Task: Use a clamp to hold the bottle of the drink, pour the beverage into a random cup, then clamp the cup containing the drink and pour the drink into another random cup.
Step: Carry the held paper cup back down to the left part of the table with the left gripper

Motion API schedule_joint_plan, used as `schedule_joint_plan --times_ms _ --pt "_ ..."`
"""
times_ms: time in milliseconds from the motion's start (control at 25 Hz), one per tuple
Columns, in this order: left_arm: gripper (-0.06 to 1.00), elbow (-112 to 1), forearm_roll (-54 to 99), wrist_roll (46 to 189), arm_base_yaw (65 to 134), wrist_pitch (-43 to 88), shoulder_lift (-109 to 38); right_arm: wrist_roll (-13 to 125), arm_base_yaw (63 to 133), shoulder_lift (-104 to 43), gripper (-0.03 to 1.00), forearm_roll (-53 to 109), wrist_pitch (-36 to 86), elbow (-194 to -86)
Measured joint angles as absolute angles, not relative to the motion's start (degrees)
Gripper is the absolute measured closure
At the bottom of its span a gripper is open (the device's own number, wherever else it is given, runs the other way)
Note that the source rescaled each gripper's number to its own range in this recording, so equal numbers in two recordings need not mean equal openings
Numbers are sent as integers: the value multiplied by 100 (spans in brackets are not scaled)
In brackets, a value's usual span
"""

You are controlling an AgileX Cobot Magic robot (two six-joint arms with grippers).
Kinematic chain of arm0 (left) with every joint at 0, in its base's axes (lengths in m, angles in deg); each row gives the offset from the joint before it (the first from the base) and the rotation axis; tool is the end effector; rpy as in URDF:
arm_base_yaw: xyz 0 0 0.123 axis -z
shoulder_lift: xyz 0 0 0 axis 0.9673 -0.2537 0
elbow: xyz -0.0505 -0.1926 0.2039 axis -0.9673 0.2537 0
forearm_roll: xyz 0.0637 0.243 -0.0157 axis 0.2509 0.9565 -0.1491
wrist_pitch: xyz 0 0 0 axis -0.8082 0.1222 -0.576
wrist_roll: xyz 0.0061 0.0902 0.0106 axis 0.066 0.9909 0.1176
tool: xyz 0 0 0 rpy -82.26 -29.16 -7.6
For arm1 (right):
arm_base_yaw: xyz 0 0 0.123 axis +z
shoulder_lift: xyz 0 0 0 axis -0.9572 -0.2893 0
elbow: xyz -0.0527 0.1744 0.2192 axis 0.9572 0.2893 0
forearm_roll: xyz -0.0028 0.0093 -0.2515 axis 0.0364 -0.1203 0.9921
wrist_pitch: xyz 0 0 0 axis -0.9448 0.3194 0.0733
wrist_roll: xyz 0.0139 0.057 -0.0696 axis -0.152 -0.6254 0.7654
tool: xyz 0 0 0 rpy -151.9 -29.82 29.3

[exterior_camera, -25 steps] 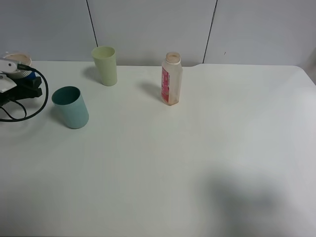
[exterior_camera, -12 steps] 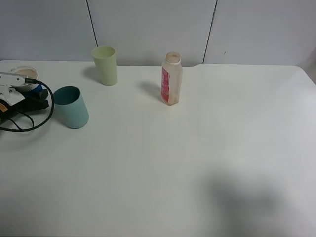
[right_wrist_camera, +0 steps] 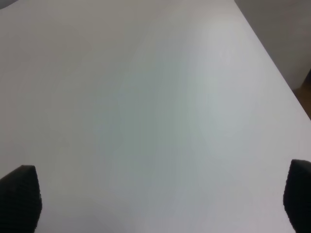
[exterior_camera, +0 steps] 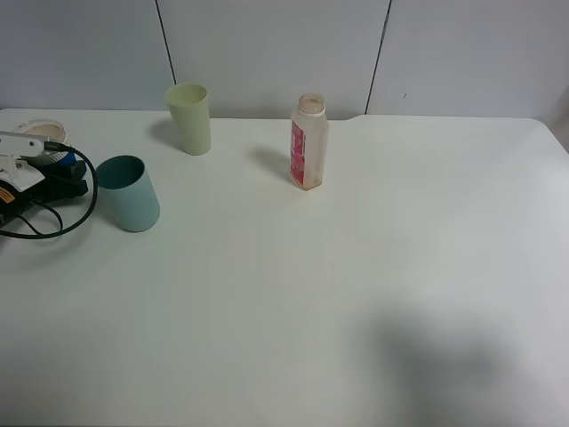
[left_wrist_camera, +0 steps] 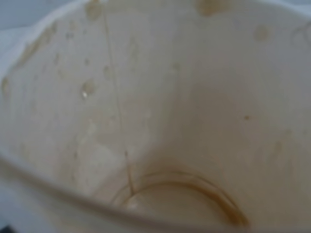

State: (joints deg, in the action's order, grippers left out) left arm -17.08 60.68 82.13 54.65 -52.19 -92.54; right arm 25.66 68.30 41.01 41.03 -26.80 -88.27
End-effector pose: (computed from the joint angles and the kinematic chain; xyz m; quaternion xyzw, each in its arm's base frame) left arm 0.3319 0.0862 0.0442 0.0306 0.7853 -0.0155 0.6182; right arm -0.0015 -0.0072 0.2770 0.0917 0.8547 -0.0361 0.5097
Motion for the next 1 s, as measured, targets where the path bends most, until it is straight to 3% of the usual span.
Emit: schedule_joint_plan --times_ms 480,600,760,880,1000 --pt "94 -1708 6045 7891 5465 -5207 -9254 2566 6830 4101 -3 4103 -2680 -8827" --pt "80 -1708 6043 7675 5465 -5164 -9259 2566 6830 4101 -3 4103 -2680 -8827" --pt "39 -1708 6043 7283 5465 -5136 -9275 2566 6830 4101 -3 4103 -2680 -8827" --pt "30 -1708 6043 7199 5465 -5142 -9275 2566 6830 4101 -3 4103 -2680 -8827" --pt "28 -1708 6043 7152 5465 -5142 -9262 2566 6830 4101 -3 4103 -2680 -8827"
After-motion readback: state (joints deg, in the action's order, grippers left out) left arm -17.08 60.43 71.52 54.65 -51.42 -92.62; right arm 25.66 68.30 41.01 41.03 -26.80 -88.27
